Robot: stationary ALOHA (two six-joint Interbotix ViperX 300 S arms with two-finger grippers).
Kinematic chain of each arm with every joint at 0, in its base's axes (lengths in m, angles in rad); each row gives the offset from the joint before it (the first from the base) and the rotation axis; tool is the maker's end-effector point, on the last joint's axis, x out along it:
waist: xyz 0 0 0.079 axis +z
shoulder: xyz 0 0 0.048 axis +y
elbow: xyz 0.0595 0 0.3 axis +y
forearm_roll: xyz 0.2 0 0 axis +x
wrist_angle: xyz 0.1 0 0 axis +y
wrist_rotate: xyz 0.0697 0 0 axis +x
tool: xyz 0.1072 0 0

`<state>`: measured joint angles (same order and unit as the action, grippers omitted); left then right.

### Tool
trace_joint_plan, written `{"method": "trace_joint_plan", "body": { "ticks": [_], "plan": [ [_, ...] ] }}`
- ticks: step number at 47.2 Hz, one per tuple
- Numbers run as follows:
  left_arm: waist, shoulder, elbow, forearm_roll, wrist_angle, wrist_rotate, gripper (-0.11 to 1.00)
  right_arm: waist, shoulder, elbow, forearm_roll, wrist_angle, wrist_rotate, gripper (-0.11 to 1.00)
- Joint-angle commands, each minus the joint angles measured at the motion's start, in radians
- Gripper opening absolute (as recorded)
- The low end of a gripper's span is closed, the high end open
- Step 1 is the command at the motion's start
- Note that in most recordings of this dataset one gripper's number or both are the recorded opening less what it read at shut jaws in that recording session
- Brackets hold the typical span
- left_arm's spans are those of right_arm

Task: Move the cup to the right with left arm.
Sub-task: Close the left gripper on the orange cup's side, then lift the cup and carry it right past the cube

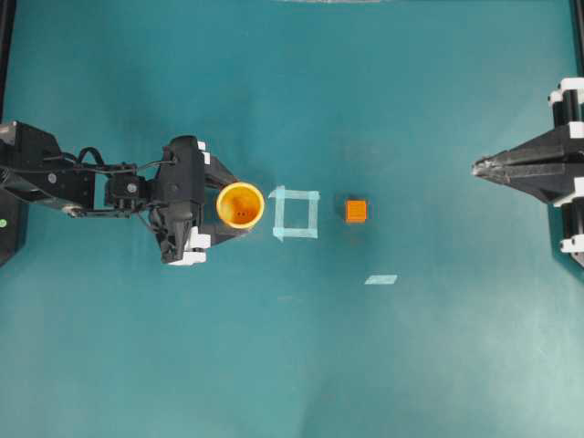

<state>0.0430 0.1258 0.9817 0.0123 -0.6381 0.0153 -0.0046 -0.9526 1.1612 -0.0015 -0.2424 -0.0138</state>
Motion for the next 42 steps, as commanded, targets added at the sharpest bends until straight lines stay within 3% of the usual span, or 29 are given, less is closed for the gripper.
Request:
{"method": "trace_joint_plan", "body": {
  "ticks": [1,25,42],
  "plan": [
    [-0.003,-0.028,-0.011,0.002,0.000,-0.002,0.67,-0.002,0.005,-0.034,-0.003,-0.005,0.005,0.00],
    [-0.014,-0.166,-0.055,0.002,0.106,-0.015,0.67,0.000,0.005,-0.046,0.002,-0.005,0.014,0.00],
    [-0.015,-0.112,-0.186,0.002,0.176,-0.006,0.67,-0.002,0.000,-0.055,0.002,0.000,0.014,0.00]
  ]
}}
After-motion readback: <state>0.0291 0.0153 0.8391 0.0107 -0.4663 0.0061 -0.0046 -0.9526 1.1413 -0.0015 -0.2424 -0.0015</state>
